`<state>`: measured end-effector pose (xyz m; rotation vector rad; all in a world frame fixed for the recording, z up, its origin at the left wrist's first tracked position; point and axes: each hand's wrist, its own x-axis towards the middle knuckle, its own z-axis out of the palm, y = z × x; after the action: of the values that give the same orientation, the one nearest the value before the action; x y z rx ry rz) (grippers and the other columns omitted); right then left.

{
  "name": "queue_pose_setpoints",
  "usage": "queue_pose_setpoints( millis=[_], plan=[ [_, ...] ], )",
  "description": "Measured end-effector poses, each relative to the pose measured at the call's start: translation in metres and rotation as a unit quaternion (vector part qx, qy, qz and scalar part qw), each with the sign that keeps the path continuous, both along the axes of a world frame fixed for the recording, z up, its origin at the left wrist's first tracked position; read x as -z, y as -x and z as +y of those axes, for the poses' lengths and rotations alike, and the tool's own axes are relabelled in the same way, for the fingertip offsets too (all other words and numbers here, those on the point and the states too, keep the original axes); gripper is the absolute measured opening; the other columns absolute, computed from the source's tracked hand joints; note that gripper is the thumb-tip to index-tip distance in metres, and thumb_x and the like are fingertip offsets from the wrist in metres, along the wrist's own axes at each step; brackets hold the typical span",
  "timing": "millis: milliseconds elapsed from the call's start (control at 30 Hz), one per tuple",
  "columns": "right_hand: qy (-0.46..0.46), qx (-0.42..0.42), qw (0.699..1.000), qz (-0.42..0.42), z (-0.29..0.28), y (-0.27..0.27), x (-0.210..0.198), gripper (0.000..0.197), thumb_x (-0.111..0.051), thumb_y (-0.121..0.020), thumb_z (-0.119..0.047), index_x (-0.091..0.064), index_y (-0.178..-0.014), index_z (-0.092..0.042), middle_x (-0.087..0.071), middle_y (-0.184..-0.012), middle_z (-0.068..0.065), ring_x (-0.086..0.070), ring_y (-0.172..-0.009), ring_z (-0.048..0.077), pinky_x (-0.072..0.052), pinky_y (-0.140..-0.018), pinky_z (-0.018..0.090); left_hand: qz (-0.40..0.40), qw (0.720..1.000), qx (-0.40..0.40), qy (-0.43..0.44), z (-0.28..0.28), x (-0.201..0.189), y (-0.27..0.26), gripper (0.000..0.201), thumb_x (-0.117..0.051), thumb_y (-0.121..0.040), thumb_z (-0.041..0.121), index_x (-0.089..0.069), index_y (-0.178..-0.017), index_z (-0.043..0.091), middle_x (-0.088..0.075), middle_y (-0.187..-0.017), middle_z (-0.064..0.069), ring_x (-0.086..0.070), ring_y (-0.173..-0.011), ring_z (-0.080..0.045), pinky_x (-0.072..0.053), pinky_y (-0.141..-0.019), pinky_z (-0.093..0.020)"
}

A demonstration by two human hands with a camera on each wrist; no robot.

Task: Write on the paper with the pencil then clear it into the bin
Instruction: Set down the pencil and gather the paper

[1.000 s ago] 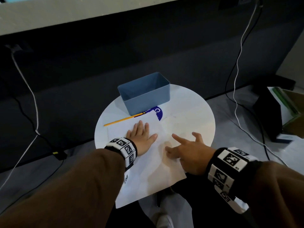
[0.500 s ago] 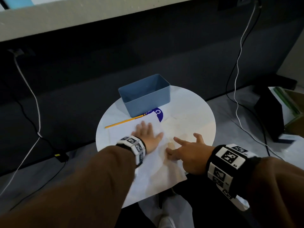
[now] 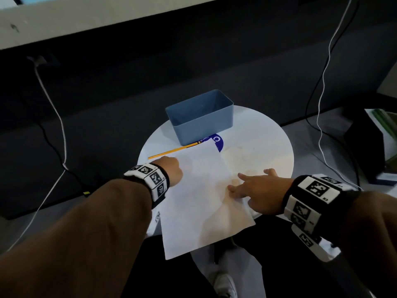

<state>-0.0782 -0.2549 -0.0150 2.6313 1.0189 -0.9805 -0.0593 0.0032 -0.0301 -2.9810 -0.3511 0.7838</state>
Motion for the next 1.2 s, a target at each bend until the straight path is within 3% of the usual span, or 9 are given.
queue_pose_setpoints(
  millis=[167, 333, 500, 667, 767, 833, 900, 1033, 1200],
  plan=[
    [-0.137, -0.014, 0.990, -0.035, 0.037, 0.009, 0.003, 0.067, -0.034, -0.108, -0.044, -0.004, -0.164, -0.023, 0.005, -0.171, -0.007, 0.005, -0.157, 0.012, -0.007, -0.125, 0.049, 0.056, 0.996, 0.030, -0.067, -0.008, 0.006, 0.009, 0.040, -0.034, -0.101, 0.011, -0.052, -0.135, 0.003, -0.053, -0.140, -0.018, -0.054, -0.125, -0.032, -0.045, -0.102, -0.036],
    [-0.066, 0.001, 0.998, -0.002, 0.085, 0.023, 0.040, 0.078, -0.020, -0.102, -0.068, 0.013, -0.161, -0.030, 0.023, -0.167, -0.009, 0.018, -0.155, 0.014, 0.011, -0.123, 0.054, 0.077, 0.990, 0.060, -0.104, -0.020, 0.002, 0.008, 0.040, -0.032, -0.104, 0.008, -0.048, -0.139, -0.003, -0.046, -0.146, -0.023, -0.049, -0.132, -0.035, -0.040, -0.105, -0.037],
    [0.005, 0.069, 0.997, -0.038, 0.044, -0.013, 0.053, 0.074, -0.014, -0.099, -0.071, 0.008, -0.161, -0.037, 0.019, -0.167, -0.016, 0.013, -0.156, 0.010, 0.014, -0.120, 0.062, 0.094, 0.981, 0.098, -0.142, -0.023, -0.002, 0.014, 0.044, -0.030, -0.105, 0.003, -0.031, -0.148, -0.006, -0.023, -0.160, -0.020, -0.021, -0.149, -0.034, -0.023, -0.116, -0.042],
    [0.003, 0.114, 0.988, -0.107, 0.016, -0.025, 0.035, 0.082, -0.003, -0.096, -0.074, 0.016, -0.160, -0.028, 0.027, -0.166, -0.011, 0.017, -0.155, 0.010, 0.013, -0.120, 0.063, 0.111, 0.979, 0.103, -0.137, -0.022, -0.003, 0.015, 0.045, -0.027, -0.104, -0.001, -0.029, -0.149, -0.007, -0.021, -0.160, -0.023, -0.020, -0.149, -0.036, -0.020, -0.117, -0.044],
    [-0.075, 0.011, 0.993, -0.085, 0.055, 0.012, 0.041, 0.116, 0.031, -0.062, -0.086, 0.017, -0.160, -0.026, 0.025, -0.167, -0.009, 0.013, -0.156, 0.010, 0.010, -0.120, 0.063, 0.110, 0.978, 0.099, -0.144, -0.025, -0.008, 0.015, 0.046, -0.025, -0.106, 0.000, -0.023, -0.151, -0.009, -0.016, -0.161, -0.027, -0.020, -0.149, -0.038, -0.022, -0.115, -0.041],
    [-0.094, -0.040, 0.993, -0.054, 0.071, 0.034, 0.051, 0.115, 0.029, -0.057, -0.082, 0.019, -0.159, -0.029, 0.027, -0.166, -0.011, 0.016, -0.154, 0.007, 0.016, -0.119, 0.062, 0.111, 0.977, 0.115, -0.144, -0.027, -0.011, 0.015, 0.045, -0.024, -0.106, 0.002, -0.024, -0.151, -0.008, -0.017, -0.161, -0.026, -0.025, -0.147, -0.037, -0.023, -0.114, -0.040],
    [-0.082, -0.040, 0.995, -0.047, 0.067, 0.032, 0.056, 0.116, 0.029, -0.055, -0.081, 0.020, -0.159, -0.029, 0.028, -0.165, -0.012, 0.018, -0.153, 0.005, 0.021, -0.117, 0.060, 0.126, 0.967, 0.143, -0.167, -0.020, -0.009, 0.015, 0.044, -0.028, -0.106, 0.004, -0.030, -0.149, -0.007, -0.024, -0.159, -0.025, -0.030, -0.145, -0.038, -0.027, -0.112, -0.040],
    [-0.010, 0.038, 0.990, -0.136, 0.024, -0.008, 0.055, 0.145, 0.053, -0.028, -0.078, 0.019, -0.159, -0.025, 0.030, -0.163, -0.009, 0.016, -0.154, 0.007, 0.018, -0.116, 0.064, 0.124, 0.971, 0.140, -0.152, -0.009, 0.002, 0.014, 0.044, -0.036, -0.106, 0.012, -0.037, -0.147, -0.004, -0.032, -0.156, -0.021, -0.039, -0.140, -0.035, -0.033, -0.109, -0.037],
    [-0.065, -0.029, 0.992, -0.105, 0.045, 0.023, 0.052, 0.129, 0.047, -0.045, -0.080, 0.020, -0.159, -0.026, 0.032, -0.162, -0.009, 0.018, -0.154, 0.008, 0.021, -0.115, 0.059, 0.131, 0.976, 0.096, -0.146, -0.009, 0.014, 0.003, 0.049, -0.031, -0.105, 0.003, -0.025, -0.152, -0.006, -0.019, -0.161, -0.024, -0.024, -0.147, -0.041, -0.026, -0.115, -0.047]
  ],
)
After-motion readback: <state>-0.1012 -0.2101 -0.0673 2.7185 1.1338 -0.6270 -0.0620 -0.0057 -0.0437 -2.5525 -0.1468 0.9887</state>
